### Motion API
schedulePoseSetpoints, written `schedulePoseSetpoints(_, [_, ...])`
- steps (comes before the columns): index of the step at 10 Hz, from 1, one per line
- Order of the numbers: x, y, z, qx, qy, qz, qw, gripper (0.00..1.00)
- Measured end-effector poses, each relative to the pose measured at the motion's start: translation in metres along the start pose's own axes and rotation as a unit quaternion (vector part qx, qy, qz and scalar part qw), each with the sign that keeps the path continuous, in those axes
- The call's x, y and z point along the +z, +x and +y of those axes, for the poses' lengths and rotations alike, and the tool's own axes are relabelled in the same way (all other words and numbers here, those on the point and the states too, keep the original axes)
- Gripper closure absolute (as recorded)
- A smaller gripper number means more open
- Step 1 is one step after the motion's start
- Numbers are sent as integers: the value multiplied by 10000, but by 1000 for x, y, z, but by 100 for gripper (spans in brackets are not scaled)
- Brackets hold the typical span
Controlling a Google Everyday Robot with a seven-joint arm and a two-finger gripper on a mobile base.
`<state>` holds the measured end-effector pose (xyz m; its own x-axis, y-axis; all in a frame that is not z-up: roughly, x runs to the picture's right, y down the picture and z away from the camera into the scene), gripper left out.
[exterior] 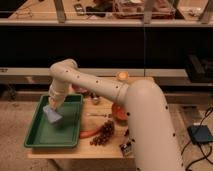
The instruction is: Wipe tray with sponge
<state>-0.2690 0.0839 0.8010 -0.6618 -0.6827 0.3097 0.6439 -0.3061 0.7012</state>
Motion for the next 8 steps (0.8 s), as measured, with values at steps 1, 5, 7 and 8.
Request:
schedulePoseSetpoints(1, [5,-9,8,1,-95,-39,9999,100])
schedulePoseSetpoints(5, [24,-26,-5,-232,46,-373,9990,100])
schedulePoseSetpoints(7, [28,-36,-20,-393,178,-480,9979,100])
schedulePoseSetpoints(8, [28,-40,-26,-480,171,-513,9974,100])
